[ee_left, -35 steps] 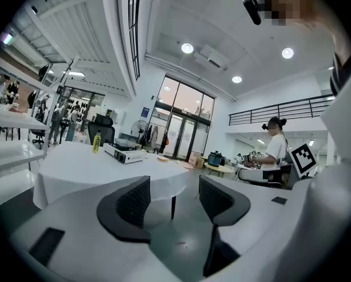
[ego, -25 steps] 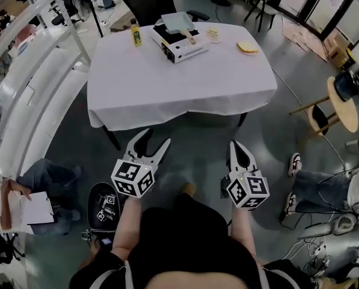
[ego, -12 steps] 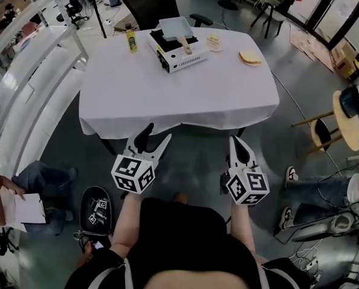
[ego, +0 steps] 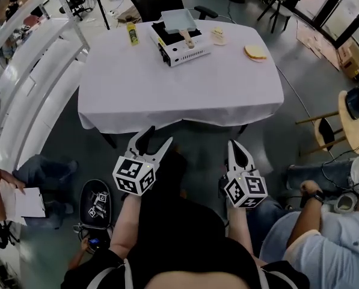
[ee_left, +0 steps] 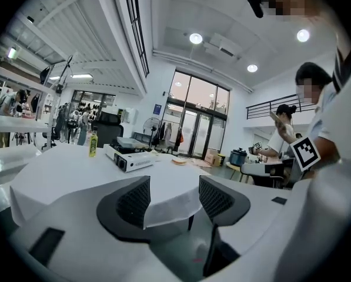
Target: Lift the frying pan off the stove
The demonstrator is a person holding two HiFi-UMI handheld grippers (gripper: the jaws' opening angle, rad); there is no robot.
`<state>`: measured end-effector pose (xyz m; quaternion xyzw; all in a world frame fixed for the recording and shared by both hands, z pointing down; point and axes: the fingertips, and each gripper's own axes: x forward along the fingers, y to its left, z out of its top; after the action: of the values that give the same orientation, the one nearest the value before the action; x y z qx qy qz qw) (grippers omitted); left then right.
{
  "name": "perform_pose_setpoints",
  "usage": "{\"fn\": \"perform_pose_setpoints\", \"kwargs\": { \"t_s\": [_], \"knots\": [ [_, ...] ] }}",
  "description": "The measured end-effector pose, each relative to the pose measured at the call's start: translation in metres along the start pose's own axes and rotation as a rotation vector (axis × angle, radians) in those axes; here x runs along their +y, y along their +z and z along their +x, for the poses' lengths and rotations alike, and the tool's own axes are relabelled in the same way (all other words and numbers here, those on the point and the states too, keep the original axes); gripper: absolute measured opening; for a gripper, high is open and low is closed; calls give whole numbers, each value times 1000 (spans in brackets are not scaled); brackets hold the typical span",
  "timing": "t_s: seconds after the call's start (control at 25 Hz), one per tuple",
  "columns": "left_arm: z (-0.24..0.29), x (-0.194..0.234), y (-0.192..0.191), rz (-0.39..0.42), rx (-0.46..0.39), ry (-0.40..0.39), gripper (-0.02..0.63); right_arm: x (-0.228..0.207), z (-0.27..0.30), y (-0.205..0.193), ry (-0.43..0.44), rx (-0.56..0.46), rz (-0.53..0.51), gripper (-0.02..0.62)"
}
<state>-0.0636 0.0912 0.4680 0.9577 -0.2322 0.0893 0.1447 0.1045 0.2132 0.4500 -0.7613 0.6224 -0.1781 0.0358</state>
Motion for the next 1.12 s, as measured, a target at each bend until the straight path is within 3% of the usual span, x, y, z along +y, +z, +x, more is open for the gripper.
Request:
{"fn": "perform_pose_setpoints", "kwargs": {
  "t_s": [0.44,0.8,1.12],
  "knots": [
    [64,28,26,-15,0,-9,266,-19,69,23,24,15,0,3],
    [146,90,87,-7,-20,-23,266,-39,171,79,13,-15,-13,3],
    [210,144,118,-20,-31,-35,265,-51,254,108,-1,-27,-27,3]
  ]
}}
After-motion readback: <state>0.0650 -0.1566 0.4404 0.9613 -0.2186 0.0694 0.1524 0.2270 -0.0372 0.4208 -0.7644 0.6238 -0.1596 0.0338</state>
